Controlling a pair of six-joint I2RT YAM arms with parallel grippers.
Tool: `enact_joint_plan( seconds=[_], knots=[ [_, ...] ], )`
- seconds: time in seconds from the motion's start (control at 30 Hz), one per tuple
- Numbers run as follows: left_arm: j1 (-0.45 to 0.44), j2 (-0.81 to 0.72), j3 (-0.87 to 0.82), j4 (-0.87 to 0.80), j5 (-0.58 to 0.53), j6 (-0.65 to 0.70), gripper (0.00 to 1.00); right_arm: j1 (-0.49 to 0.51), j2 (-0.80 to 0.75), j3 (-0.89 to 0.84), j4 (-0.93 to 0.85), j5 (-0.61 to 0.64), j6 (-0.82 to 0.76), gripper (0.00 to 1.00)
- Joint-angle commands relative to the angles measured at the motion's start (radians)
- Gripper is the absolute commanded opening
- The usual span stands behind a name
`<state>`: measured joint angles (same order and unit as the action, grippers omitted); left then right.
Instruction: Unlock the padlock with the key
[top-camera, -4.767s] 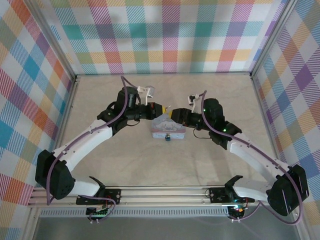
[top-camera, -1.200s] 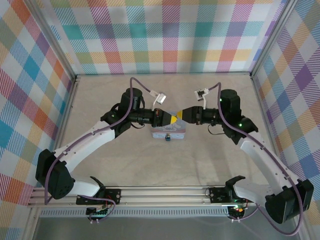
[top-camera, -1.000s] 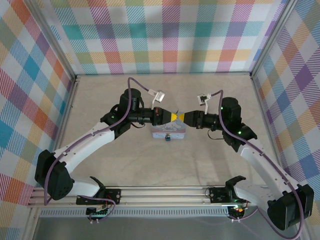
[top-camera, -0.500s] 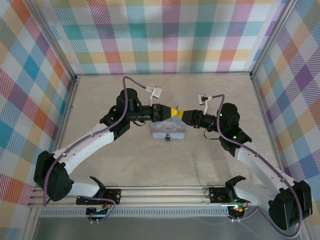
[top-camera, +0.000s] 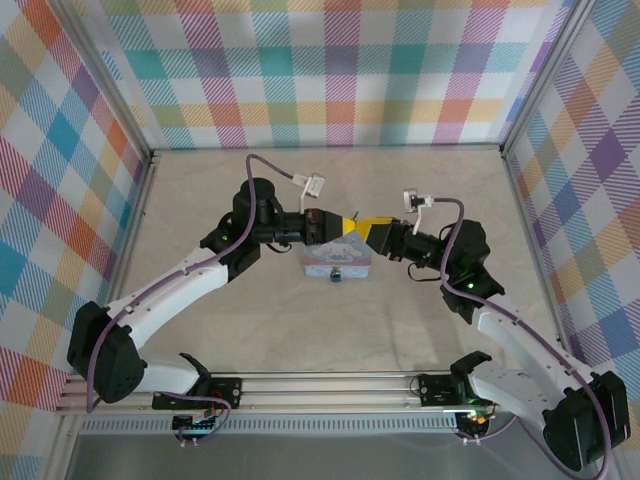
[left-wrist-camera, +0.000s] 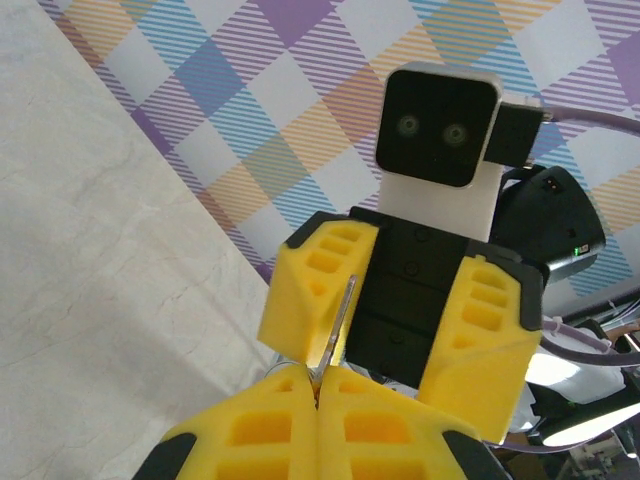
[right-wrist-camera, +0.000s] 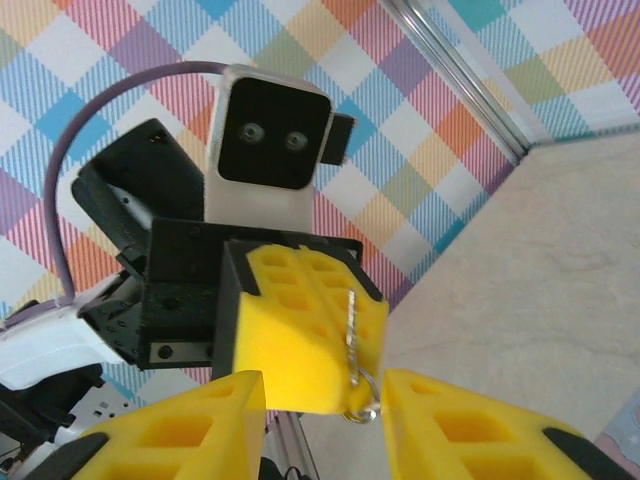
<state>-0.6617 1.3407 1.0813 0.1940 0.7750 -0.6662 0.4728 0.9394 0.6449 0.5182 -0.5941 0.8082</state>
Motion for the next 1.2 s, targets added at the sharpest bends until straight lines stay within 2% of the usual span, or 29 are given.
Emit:
enact_joint_plan(
  seconds=[0.0, 0.23, 0.37, 0.53, 0.77, 0.83, 0.9, 1.17],
  knots=[
    [-0.016, -0.013, -0.009, 0.044, 0.016, -0.009, 0.00, 0.004, -0.007, -0.006, 0.083, -0.008, 0.022, 0.35],
    [-0.016, -0.011, -0.014, 0.073, 0.033, -0.023, 0.00, 0.003, 0.025, 0.023, 0.077, -0.016, 0.023, 0.29],
    [-0.018, -0.015, -0.026, 0.111, 0.040, -0.040, 0.00, 0.004, 0.049, 0.030, 0.096, -0.022, 0.031, 0.30],
    [-0.021, -0.007, -0.023, 0.101, 0.053, -0.034, 0.00, 0.004, 0.053, 0.041, 0.105, -0.024, 0.034, 0.20],
    [-0.030, -0.005, -0.023, 0.105, 0.065, -0.027, 0.00, 0.005, 0.061, 0.053, 0.106, -0.036, 0.038, 0.12],
    [-0.033, -0.002, -0.023, 0.113, 0.077, -0.027, 0.00, 0.004, 0.062, 0.054, 0.139, -0.032, 0.044, 0.14],
    [-0.033, -0.003, -0.021, 0.110, 0.076, -0.027, 0.00, 0.004, 0.066, 0.061, 0.139, -0.034, 0.045, 0.21],
    [-0.036, -0.012, -0.020, 0.085, 0.074, -0.008, 0.00, 0.004, 0.072, 0.072, 0.125, -0.029, 0.042, 0.08]
  ],
)
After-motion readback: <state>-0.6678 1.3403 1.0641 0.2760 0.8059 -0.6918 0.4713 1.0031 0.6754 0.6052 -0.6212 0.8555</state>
